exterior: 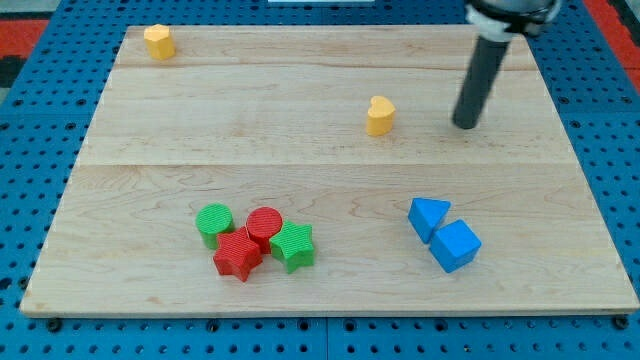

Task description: Move the yellow heart to the top center of the board

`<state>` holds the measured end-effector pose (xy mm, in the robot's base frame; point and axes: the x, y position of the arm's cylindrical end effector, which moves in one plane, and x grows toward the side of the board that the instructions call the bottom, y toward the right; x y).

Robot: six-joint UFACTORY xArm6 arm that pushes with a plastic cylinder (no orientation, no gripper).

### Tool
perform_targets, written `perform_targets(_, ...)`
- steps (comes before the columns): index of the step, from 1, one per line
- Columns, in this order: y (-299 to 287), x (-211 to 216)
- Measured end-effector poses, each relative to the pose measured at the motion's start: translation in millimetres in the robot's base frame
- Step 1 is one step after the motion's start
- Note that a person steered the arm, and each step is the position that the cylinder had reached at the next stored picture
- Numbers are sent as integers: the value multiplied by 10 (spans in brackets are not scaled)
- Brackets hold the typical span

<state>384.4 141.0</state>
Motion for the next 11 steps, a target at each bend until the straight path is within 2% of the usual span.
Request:
perform_targets(1, -817, -84)
perform_targets(3, -1130, -72)
perform_targets(4, -1667, -406)
perform_targets(6, -1826, -945)
perform_targets(7, -2211, -848)
perform_targets(9, -1758, -1488)
perform_targets(11, -1693, -1488)
